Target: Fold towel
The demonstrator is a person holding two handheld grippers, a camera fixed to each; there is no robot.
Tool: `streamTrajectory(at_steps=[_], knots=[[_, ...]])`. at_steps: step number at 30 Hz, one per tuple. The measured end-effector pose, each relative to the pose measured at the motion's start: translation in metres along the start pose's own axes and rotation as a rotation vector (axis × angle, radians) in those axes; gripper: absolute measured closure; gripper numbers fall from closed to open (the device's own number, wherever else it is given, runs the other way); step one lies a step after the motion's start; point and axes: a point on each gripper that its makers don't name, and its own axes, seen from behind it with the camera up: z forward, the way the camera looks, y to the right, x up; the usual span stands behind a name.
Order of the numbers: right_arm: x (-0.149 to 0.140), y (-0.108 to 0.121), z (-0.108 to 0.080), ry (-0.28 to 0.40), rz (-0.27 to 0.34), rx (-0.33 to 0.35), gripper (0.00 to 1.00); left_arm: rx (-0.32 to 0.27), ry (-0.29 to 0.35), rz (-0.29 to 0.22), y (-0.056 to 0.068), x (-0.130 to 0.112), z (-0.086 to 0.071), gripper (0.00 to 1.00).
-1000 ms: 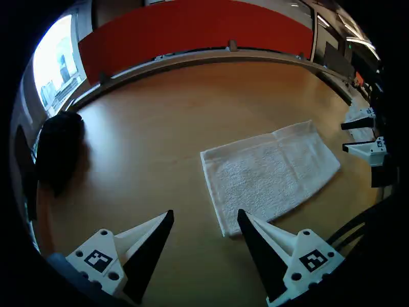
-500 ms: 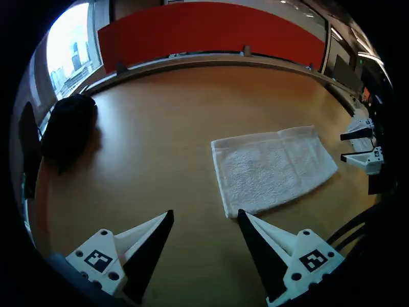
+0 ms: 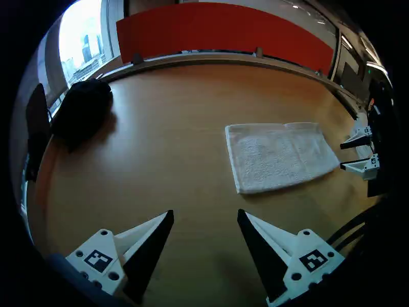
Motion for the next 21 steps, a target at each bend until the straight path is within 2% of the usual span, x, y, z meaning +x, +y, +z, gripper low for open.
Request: streamTrajectory(at_steps=[11, 14, 18, 21], knots=[[-0.009, -0.008, 0.004, -0.032, -0.009, 0.029, 0.27, 0.015, -0.007, -0.031, -0.007, -0.016, -0.010, 0.07], [-0.015, -0.009, 0.005, -0.052, -0.010, 0.037, 0.35, 0.016, -0.009, -0.032, -0.008, -0.019, -0.011, 0.08], [-0.022, -0.010, 0.006, -0.077, -0.011, 0.042, 0.52, 0.022, -0.008, -0.031, -0.012, -0.022, -0.014, 0.08], [-0.023, -0.009, 0.006, -0.080, -0.009, 0.040, 0.55, 0.024, -0.006, -0.030, -0.013, -0.024, -0.016, 0.08]])
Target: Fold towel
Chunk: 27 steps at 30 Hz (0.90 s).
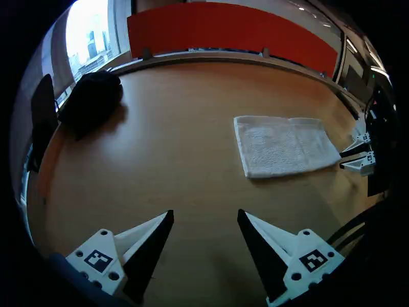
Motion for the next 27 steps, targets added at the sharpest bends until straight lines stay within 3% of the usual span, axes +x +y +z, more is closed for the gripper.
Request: streamTrajectory(at_steps=[8, 18, 27], knots=[[0.001, 0.000, 0.000, 0.001, 0.001, 0.007, 0.59, 0.001, 0.005, 0.001, -0.003, -0.003, -0.005, 0.07], [0.004, 0.000, 0.005, 0.007, 0.002, 0.008, 0.94, 0.006, 0.014, 0.001, -0.006, -0.006, -0.010, 0.07], [0.016, 0.005, -0.003, 0.034, -0.006, -0.016, 0.97, 0.005, 0.023, -0.004, -0.008, -0.004, -0.012, 0.08]])
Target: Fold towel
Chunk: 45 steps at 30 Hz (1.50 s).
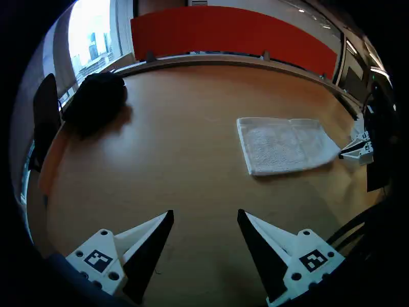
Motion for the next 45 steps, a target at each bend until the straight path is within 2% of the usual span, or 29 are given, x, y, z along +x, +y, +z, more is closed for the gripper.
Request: streamTrajectory(at_steps=[9, 18, 30, 36, 45], knots=[[0.021, 0.007, -0.017, 0.048, 0.004, -0.026, 0.97, -0.005, 0.023, -0.011, 0.000, 0.007, -0.004, 0.08], [0.029, 0.012, -0.031, 0.065, 0.012, -0.041, 0.97, -0.011, 0.057, -0.012, 0.000, 0.015, -0.009, 0.08], [0.034, 0.016, -0.038, 0.069, 0.000, -0.052, 0.97, -0.004, 0.108, -0.012, 0.002, 0.021, -0.015, 0.08], [0.049, 0.014, -0.038, 0.084, -0.031, -0.043, 0.97, 0.003, 0.126, -0.020, 0.001, 0.020, -0.018, 0.08], [0.091, 0.007, -0.039, 0.121, -0.123, -0.024, 0.97, 0.015, 0.141, -0.025, -0.001, 0.017, -0.020, 0.08]])
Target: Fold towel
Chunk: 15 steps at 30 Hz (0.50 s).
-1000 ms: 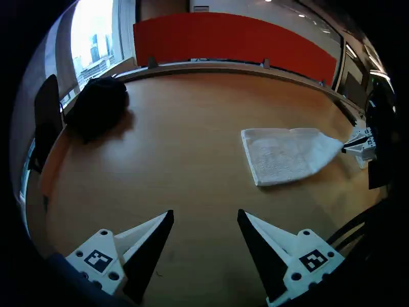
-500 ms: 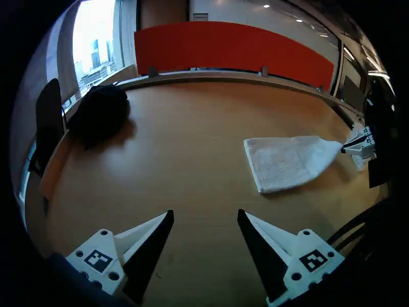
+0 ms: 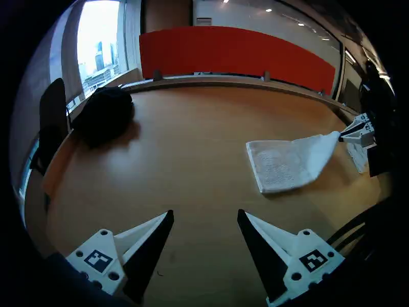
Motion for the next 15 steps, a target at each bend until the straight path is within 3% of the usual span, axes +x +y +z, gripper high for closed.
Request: streamTrajectory(at_steps=[8, 15], knots=[[0.045, -0.012, 0.006, 0.052, -0.078, 0.040, 0.97, 0.008, 0.008, -0.007, -0.002, -0.001, -0.002, 0.08], [0.062, -0.019, 0.011, 0.056, -0.127, 0.069, 0.97, 0.018, 0.021, -0.003, -0.004, 0.001, -0.004, 0.08]])
